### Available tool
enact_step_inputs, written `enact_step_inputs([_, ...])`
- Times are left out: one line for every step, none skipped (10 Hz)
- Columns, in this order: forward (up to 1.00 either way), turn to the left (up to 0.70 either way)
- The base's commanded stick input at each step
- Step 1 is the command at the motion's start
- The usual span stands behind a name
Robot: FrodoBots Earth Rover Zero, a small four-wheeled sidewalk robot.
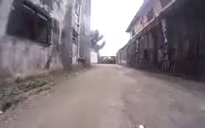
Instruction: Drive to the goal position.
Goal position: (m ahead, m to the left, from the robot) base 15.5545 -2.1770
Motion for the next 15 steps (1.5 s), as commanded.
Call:
enact_step_inputs([0.5, 0.0])
enact_step_inputs([0.5, 0.0])
enact_step_inputs([0.5, 0.0])
enact_step_inputs([0.5, 0.0])
enact_step_inputs([0.5, 0.0])
enact_step_inputs([0.5, 0.0])
enact_step_inputs([0.5, 0.0])
enact_step_inputs([0.5, 0.0])
enact_step_inputs([0.5, 0.0])
enact_step_inputs([0.5, 0.0])
enact_step_inputs([0.5, 0.0])
enact_step_inputs([0.5, 0.0])
enact_step_inputs([0.5, 0.0])
enact_step_inputs([0.5, 0.0])
enact_step_inputs([0.5, 0.0])
